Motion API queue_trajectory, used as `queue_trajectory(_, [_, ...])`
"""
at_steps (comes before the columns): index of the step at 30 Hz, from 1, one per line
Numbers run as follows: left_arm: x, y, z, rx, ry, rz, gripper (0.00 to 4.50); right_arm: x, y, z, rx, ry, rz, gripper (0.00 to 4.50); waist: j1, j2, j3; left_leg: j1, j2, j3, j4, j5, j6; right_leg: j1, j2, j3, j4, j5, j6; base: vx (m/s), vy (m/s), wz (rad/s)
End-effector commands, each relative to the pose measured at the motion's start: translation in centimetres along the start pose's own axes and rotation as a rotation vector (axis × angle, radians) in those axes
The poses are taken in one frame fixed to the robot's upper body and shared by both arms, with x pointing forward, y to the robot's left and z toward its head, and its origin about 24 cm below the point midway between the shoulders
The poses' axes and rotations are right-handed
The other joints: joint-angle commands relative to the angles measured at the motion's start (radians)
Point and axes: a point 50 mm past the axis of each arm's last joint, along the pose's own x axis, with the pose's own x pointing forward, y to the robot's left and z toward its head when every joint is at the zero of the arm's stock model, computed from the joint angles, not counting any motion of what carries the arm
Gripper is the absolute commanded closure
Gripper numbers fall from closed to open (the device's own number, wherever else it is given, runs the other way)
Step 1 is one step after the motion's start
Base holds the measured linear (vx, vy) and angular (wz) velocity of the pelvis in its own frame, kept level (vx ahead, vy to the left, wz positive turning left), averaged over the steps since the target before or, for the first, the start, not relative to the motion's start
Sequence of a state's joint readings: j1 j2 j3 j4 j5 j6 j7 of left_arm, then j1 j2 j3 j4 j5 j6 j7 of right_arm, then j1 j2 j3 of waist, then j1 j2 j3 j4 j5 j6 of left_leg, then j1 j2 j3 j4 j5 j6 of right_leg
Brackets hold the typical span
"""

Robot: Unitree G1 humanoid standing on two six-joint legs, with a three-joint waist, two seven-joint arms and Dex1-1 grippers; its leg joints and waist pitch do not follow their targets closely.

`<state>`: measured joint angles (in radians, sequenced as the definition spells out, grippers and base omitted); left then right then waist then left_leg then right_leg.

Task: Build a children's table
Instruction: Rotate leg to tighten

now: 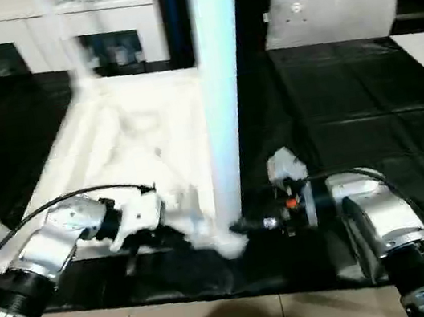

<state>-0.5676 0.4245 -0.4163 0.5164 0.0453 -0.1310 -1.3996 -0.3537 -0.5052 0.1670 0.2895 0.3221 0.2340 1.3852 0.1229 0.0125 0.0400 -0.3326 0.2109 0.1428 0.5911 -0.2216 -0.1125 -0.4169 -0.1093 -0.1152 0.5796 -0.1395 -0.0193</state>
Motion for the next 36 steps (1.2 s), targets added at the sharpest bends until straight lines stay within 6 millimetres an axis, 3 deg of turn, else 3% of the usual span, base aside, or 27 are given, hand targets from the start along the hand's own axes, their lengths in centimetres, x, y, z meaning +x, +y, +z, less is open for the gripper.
queue_trajectory(1, [1.7,-1.2,0.2,0.049,0.03,-0.156,4.5,-0.1,-0.4,0.6,-0.013,-0.009,-0.005,2.14,-0.005,-0.008,-0.065,-0.017,0.015,0.023,-0.068,-0.112,0.088,0.072,-0.033,0.045,-0.045,-0.24,-0.214,0.0,0.0,0.0])
queue_trajectory(5, [2.0,-1.4,0.4,0.061,0.026,-0.179,4.5,0.6,0.0,0.4,-0.003,-0.012,0.04,2.46,-0.008,-0.01,-0.064,-0.017,0.012,0.023,-0.071,-0.125,0.071,0.073,-0.034,0.045,-0.052,-0.295,-0.186,0.0,0.0,0.0])
queue_trajectory(15, [1.9,-1.0,0.5,-0.004,-0.014,-0.106,4.5,1.2,0.7,0.2,0.036,-0.071,0.044,2.59,-0.009,-0.009,-0.064,-0.018,0.013,0.024,-0.069,-0.103,0.075,0.072,-0.033,0.045,-0.049,-0.271,-0.193,0.0,0.0,0.0])
queue_trajectory(17, [1.9,-0.8,0.5,-0.026,-0.017,-0.076,4.5,1.4,0.8,0.2,0.036,-0.081,0.018,2.59,-0.009,-0.009,-0.063,-0.018,0.013,0.024,-0.071,-0.107,0.07,0.072,-0.033,0.046,-0.051,-0.285,-0.185,0.0,0.0,0.0])
queue_trajectory(19, [2.3,-0.1,1.2,-0.095,-0.053,0.038,4.5,2.4,-0.5,-0.6,0.077,-0.043,-0.243,2.59,-0.016,-0.008,-0.058,-0.019,0.011,0.023,-0.074,-0.116,0.052,0.07,-0.031,0.047,-0.053,-0.306,-0.174,0.0,0.0,0.0])
queue_trajectory(20, [2.3,-0.1,1.2,-0.095,-0.053,0.038,4.5,2.4,-0.5,-0.6,0.077,-0.043,-0.243,2.59,-0.019,-0.008,-0.057,-0.018,0.008,0.023,-0.076,-0.131,0.043,0.069,-0.031,0.045,-0.058,-0.34,-0.162,0.0,0.0,0.0])
queue_trajectory(21, [2.6,0.3,1.6,-0.124,-0.078,0.094,4.5,2.8,-1.5,-0.8,0.095,-0.027,-0.392,2.59,-0.026,-0.009,-0.054,-0.018,0.003,0.02,-0.079,-0.168,0.027,0.072,-0.032,0.041,-0.068,-0.432,-0.126,0.0,0.0,0.0])
queue_trajectory(24, [3.0,0.9,2.4,-0.166,-0.111,0.164,4.5,3.3,-2.6,-0.5,0.136,-0.04,-0.559,2.61,-0.058,-0.008,-0.047,-0.019,-0.01,0.014,-0.077,-0.247,0.005,0.069,-0.03,0.025,-0.095,-0.614,-0.037,0.0,0.0,0.0])
queue_trajectory(26, [3.1,1.1,2.7,-0.175,-0.116,0.188,4.5,3.6,-2.9,-0.3,0.15,-0.046,-0.61,2.62,-0.078,-0.006,-0.048,-0.021,-0.013,0.01,-0.074,-0.262,0.011,0.069,-0.031,0.014,-0.109,-0.646,-0.009,0.0,0.0,0.0])
queue_trajectory(27, [3.5,2.1,3.3,-0.199,-0.121,0.279,4.5,4.4,-3.8,0.2,0.177,-0.048,-0.76,2.62,-0.098,-0.006,-0.047,-0.024,-0.016,0.007,-0.071,-0.284,0.015,0.064,-0.026,0.003,-0.116,-0.656,0.008,0.0,0.0,0.0])
queue_trajectory(29, [3.7,2.6,3.7,-0.215,-0.132,0.327,4.5,4.7,-4.2,0.4,0.181,-0.05,-0.831,2.62,-0.105,-0.005,-0.05,-0.018,-0.022,0.008,-0.064,-0.289,0.016,0.061,-0.025,-0.006,-0.125,-0.666,0.017,0.0,0.0,0.0])
queue_trajectory(30, [4.0,3.2,4.2,-0.246,-0.15,0.389,4.5,5.2,-4.7,0.8,0.166,-0.052,-0.932,2.62,-0.112,-0.003,-0.053,-0.018,-0.023,0.008,-0.062,-0.278,0.02,0.059,-0.025,-0.008,-0.125,-0.653,0.013,0.0,0.0,0.0])
queue_trajectory(32, [4.3,3.3,4.5,-0.256,-0.149,0.406,4.5,5.7,-4.6,1.0,0.181,-0.089,-0.92,2.62,-0.118,0.001,-0.056,-0.026,-0.017,0.004,-0.068,-0.258,0.028,0.066,-0.026,-0.006,-0.119,-0.593,-0.008,0.0,0.0,0.0])
queue_trajectory(33, [4.4,3.3,4.5,-0.255,-0.145,0.405,4.5,6.0,-4.5,1.0,0.197,-0.116,-0.885,2.28,-0.12,-0.001,-0.055,-0.031,-0.01,0.0,-0.074,-0.262,0.039,0.07,-0.028,-0.004,-0.115,-0.556,-0.023,0.0,0.0,0.0])
queue_trajectory(36, [4.6,3.1,4.2,-0.249,-0.112,0.406,4.5,6.1,-4.1,1.0,0.197,-0.137,-0.858,1.94,-0.119,-0.002,-0.06,-0.028,-0.003,0.002,-0.078,-0.237,0.058,0.069,-0.029,0.016,-0.094,-0.43,-0.09,0.0,0.0,0.0])
